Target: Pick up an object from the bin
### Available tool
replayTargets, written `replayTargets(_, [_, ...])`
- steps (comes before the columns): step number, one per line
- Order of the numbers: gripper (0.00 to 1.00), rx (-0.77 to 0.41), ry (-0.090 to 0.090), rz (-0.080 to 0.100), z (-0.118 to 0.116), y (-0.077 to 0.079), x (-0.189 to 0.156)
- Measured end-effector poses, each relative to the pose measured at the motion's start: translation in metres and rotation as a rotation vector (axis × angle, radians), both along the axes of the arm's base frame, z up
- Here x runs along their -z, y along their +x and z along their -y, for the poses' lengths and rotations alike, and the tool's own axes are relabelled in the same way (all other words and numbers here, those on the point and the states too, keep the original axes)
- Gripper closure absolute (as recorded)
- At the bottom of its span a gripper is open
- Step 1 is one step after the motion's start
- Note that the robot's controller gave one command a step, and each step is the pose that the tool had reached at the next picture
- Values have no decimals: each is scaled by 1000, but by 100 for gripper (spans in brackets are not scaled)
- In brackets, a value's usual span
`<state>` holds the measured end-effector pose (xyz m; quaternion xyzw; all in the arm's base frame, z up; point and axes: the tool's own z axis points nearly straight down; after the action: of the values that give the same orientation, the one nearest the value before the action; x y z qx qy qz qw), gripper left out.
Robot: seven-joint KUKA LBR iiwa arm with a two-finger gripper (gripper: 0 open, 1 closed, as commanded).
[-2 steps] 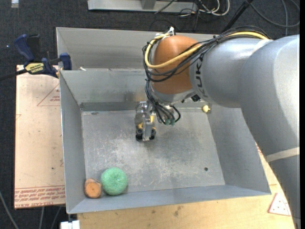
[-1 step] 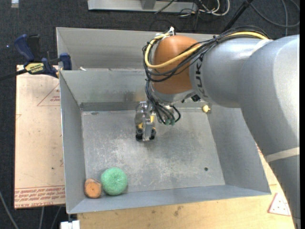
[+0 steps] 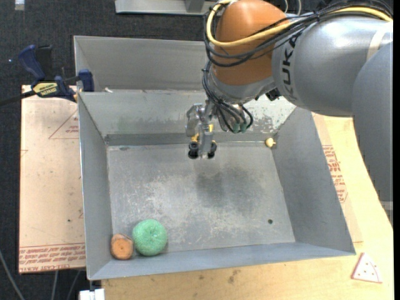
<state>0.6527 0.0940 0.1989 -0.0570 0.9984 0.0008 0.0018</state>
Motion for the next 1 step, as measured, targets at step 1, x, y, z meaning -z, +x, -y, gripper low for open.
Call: replayTargets(1, [100,0,0,0,0,0,0])
